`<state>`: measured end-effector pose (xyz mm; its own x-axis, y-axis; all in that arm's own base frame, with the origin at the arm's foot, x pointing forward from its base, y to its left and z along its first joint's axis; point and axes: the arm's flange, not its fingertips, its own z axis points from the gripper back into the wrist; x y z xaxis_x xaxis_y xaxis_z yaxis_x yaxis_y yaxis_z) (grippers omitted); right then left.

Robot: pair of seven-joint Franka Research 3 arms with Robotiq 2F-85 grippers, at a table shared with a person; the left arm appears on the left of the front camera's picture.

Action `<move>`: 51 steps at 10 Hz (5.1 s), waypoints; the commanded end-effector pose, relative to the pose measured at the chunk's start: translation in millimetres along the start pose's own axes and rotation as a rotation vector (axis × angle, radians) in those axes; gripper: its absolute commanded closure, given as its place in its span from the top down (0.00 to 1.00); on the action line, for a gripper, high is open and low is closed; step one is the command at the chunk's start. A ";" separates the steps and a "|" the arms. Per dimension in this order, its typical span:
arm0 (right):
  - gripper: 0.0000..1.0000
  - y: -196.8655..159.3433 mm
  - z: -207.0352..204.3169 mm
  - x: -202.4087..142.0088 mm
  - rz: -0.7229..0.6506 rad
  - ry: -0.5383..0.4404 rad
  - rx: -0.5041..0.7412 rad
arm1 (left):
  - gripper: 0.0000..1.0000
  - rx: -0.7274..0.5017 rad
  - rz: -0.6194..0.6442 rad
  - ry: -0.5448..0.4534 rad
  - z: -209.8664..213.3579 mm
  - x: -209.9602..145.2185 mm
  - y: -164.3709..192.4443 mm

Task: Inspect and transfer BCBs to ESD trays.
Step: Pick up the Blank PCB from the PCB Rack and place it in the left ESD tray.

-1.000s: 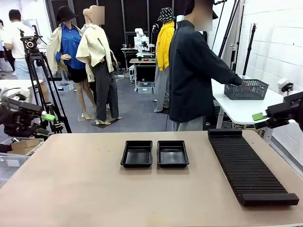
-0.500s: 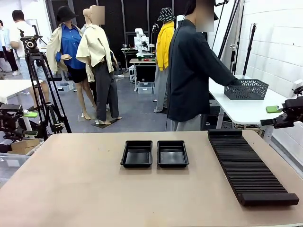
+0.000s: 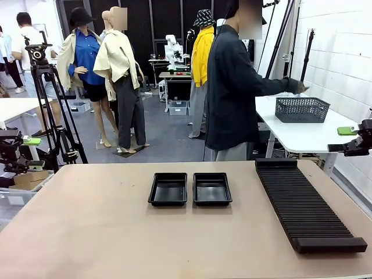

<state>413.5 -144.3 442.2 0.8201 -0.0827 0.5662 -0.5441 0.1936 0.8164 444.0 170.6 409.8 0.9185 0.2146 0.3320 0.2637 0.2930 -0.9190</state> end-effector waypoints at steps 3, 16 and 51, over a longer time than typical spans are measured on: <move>1.00 -0.5 -1.8 0.5 0.001 0.003 0.000 | 1.00 0.010 0.026 -0.004 -1.5 0.7 1.3; 1.00 -0.5 -1.8 0.5 0.001 0.003 0.000 | 1.00 0.010 0.026 -0.004 -1.5 0.7 1.3; 1.00 -0.5 -1.8 0.5 0.001 0.003 0.000 | 1.00 0.010 0.026 -0.004 -1.5 0.7 1.3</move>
<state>414.1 -142.4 442.2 0.8209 -0.0782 0.5657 -0.5441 0.1938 0.8163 445.2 168.8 407.1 0.9223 0.2133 0.3222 0.2544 0.2925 -0.9218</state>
